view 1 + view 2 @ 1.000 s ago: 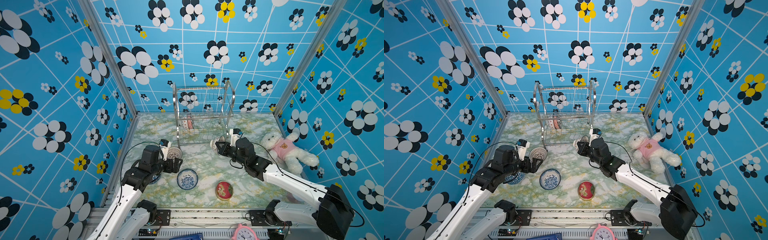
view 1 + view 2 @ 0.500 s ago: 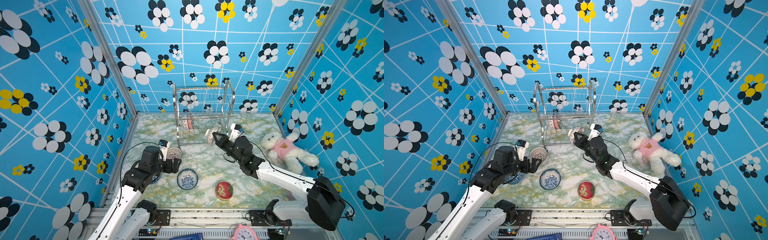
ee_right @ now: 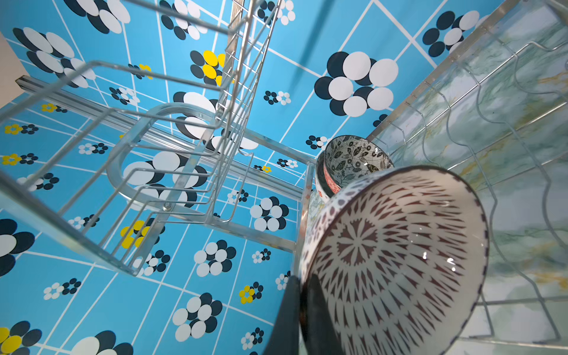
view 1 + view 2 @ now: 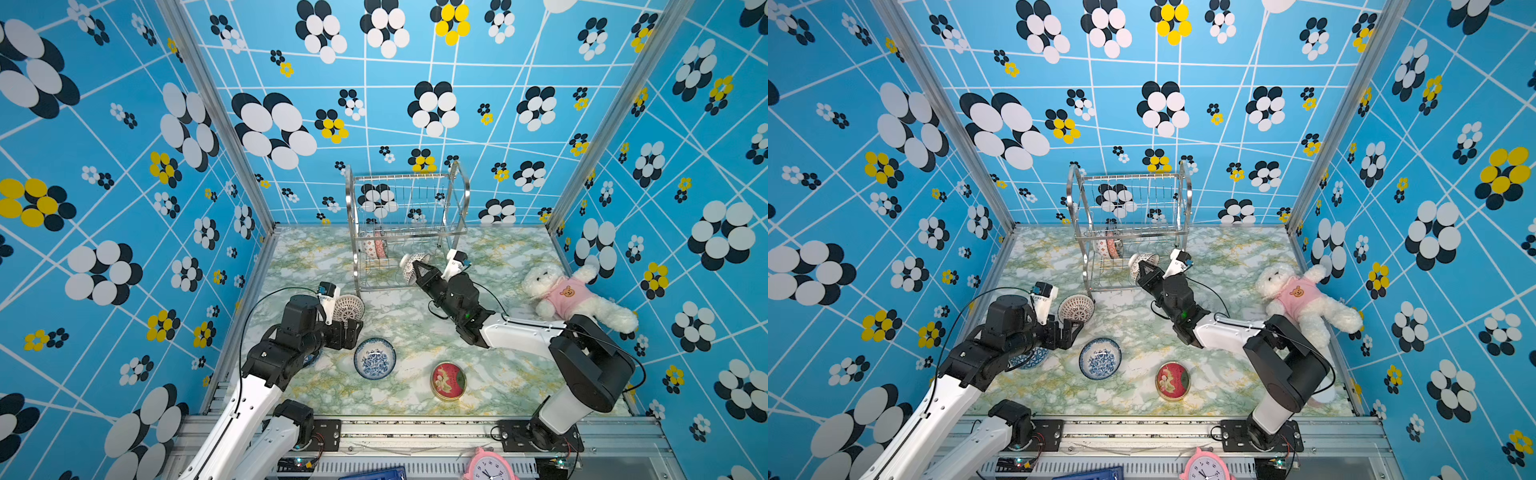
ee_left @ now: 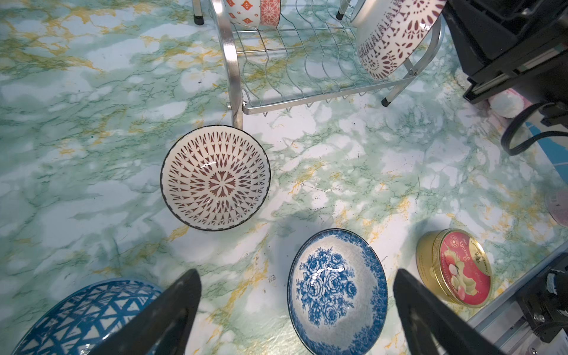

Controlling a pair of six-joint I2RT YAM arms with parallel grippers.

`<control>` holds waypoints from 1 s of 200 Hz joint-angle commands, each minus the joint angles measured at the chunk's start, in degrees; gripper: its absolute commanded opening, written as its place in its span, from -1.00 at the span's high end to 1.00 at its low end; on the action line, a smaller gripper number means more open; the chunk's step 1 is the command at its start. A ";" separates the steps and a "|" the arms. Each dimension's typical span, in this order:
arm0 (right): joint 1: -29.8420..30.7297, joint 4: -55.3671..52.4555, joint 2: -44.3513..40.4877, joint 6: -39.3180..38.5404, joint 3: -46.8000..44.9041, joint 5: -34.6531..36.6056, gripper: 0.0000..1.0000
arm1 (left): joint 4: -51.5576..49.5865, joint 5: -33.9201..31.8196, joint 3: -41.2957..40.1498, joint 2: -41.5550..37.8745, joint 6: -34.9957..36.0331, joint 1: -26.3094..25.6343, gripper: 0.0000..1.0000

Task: Load bowls into a dish rack
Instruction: Place the bowl in the dish rack.

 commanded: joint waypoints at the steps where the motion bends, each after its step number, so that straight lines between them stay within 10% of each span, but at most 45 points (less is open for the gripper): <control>1: 0.39 10.95 2.23 0.22 4.02 2.03 1.00 | 0.41 -0.52 -0.64 -0.51 1.11 -0.66 -0.98; 200: -1.69 25.84 23.88 2.41 20.39 6.77 1.00 | 0.68 0.06 -0.86 0.67 1.49 -4.48 -0.98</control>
